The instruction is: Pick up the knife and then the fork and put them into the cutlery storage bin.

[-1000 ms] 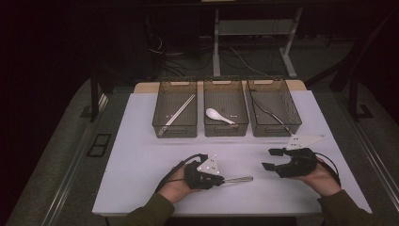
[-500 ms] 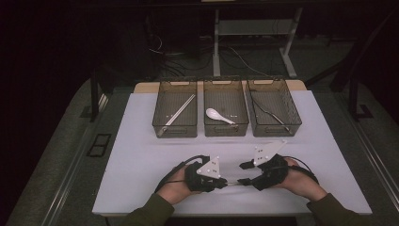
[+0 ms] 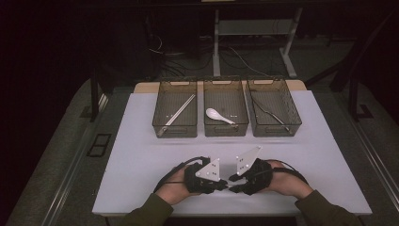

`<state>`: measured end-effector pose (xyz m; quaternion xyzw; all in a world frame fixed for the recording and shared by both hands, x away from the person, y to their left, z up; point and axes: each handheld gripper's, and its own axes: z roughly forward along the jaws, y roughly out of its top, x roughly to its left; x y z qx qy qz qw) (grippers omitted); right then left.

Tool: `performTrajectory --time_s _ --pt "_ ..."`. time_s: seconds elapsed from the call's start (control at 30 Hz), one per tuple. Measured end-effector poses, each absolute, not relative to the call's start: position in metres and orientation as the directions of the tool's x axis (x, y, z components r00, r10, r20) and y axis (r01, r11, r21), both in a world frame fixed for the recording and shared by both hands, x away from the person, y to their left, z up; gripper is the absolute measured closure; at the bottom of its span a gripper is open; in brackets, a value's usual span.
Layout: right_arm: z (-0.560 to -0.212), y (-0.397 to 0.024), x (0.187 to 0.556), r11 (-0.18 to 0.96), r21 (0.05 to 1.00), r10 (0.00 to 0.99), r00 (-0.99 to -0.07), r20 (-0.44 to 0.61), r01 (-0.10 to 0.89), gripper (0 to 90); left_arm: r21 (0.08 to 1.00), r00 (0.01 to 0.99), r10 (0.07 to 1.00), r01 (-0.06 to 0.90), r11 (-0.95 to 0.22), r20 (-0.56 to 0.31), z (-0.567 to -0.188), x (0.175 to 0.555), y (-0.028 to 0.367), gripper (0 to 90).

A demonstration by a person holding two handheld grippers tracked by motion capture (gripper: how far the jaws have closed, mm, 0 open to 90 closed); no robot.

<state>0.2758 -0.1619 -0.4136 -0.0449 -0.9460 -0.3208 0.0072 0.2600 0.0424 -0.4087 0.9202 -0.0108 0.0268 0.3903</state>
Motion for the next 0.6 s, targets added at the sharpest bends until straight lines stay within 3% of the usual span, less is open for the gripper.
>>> performTrajectory --time_s 0.23,0.6 --pt "-0.4175 -0.1579 0.2734 0.806 0.585 0.047 -0.995 0.089 0.090 79.7 0.715 0.997 -0.019 -0.071 -0.696 0.081 -0.4060 0.2568 0.0397 84.8" --pt "-0.4195 -0.1557 0.2711 0.816 0.571 0.033 -0.993 0.117 0.094 87.1 0.727 0.998 -0.022 -0.063 -0.683 0.065 -0.4071 0.2577 0.0420 84.9"
